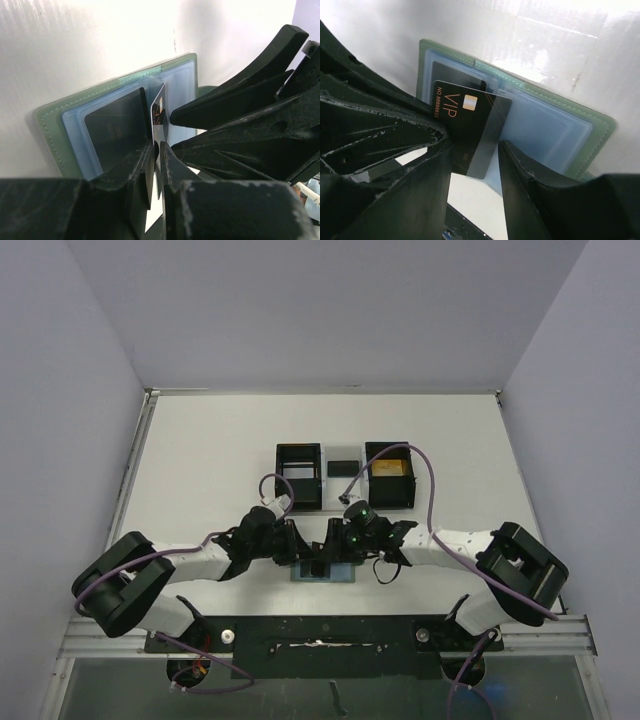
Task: Take the credit cards out of the card holder
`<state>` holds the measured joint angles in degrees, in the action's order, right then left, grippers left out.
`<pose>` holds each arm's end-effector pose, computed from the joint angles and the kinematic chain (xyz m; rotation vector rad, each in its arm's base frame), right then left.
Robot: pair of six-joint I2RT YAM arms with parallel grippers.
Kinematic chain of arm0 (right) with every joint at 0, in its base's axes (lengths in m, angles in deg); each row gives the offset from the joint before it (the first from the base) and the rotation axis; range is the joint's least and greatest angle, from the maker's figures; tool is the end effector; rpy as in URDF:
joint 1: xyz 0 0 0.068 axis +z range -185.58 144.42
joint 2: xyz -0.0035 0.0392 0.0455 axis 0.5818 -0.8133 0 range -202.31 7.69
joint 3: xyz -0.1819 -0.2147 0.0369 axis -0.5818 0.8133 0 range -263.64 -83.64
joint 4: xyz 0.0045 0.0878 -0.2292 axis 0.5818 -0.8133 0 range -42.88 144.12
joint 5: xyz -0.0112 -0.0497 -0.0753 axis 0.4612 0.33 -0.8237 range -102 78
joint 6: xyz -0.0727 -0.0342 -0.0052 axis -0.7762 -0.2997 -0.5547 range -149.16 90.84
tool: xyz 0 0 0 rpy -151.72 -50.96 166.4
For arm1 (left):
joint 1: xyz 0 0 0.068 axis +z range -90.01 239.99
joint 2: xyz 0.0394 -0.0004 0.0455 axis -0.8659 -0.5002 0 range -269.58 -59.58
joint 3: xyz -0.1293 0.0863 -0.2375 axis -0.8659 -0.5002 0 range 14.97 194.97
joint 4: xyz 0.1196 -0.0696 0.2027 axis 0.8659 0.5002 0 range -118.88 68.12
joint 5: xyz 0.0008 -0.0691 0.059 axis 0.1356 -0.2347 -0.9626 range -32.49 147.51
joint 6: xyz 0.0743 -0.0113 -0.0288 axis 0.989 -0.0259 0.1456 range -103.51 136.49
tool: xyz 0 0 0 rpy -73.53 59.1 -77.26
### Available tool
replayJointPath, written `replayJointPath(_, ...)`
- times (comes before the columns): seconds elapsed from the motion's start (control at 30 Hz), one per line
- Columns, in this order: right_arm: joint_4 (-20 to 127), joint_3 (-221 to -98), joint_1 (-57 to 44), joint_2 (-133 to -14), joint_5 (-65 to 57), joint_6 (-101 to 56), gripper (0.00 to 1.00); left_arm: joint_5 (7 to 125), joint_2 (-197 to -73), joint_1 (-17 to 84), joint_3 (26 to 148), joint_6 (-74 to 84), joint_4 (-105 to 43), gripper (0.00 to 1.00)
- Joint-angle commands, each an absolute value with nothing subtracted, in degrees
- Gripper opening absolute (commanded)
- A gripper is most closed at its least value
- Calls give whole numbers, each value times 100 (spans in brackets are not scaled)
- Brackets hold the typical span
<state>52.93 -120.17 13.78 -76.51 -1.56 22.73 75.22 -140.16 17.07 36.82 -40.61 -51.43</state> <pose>0.1752 0.2235 0.1521 -0.0324 2.6709 0.9291 0.1743 -0.1910 0.1388 -0.1119 2.4921 -1.2159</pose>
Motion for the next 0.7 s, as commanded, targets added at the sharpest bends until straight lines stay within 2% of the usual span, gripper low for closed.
replayJointPath(0.0,5200,-12016,1446,-7377,-863,2473,41,7851,-14176,1701,3803,-3982,-5572,13)
replayJointPath(0.2,5079,-11777,1308,-7036,-878,2395,41,8134,-14483,1692,3904,-3884,-5734,13)
replayJointPath(0.33,5096,-11727,1280,-7048,-851,2439,35,8253,-14543,1675,3942,-3945,-5955,14)
replayJointPath(0.57,5339,-11566,1270,-6930,-846,2572,32,8602,-14720,1675,3952,-3949,-6215,14)
replayJointPath(0.6,5315,-11578,1270,-6935,-869,2562,32,8615,-14755,1666,3953,-3956,-6242,13)
replayJointPath(0.67,5254,-11593,1265,-6918,-918,2551,31,8628,-14790,1666,3957,-3950,-6287,0)
